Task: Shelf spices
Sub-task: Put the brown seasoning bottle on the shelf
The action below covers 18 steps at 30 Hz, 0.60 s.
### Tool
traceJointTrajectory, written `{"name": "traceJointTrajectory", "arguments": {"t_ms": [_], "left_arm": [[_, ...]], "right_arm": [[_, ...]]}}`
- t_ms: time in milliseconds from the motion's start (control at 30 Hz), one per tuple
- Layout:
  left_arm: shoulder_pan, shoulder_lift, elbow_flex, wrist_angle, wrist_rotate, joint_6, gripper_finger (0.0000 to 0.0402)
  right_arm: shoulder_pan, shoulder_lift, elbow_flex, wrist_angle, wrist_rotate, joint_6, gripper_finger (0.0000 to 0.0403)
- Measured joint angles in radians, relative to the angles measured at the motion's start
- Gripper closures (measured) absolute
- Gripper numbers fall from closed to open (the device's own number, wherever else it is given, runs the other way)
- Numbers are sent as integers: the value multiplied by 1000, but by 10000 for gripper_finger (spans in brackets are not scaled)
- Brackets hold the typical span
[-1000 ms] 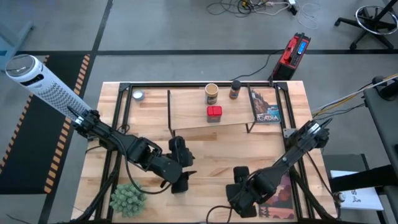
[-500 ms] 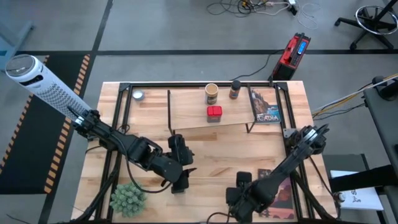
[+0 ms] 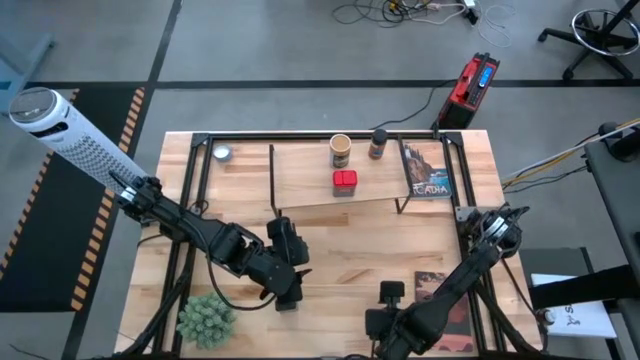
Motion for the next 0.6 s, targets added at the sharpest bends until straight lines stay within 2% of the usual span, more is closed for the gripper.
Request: {"name": "traceJointTrajectory", "arguments": {"t_ms": [267,600], "left_arm": [[-2,0,-2,0,0,-9,162],[-3,0,-2,0,-4,-12,173]], "right_arm": [[5,12,-9,22,-2,19,95],[13,12,-119,129,-11,37,111]]}}
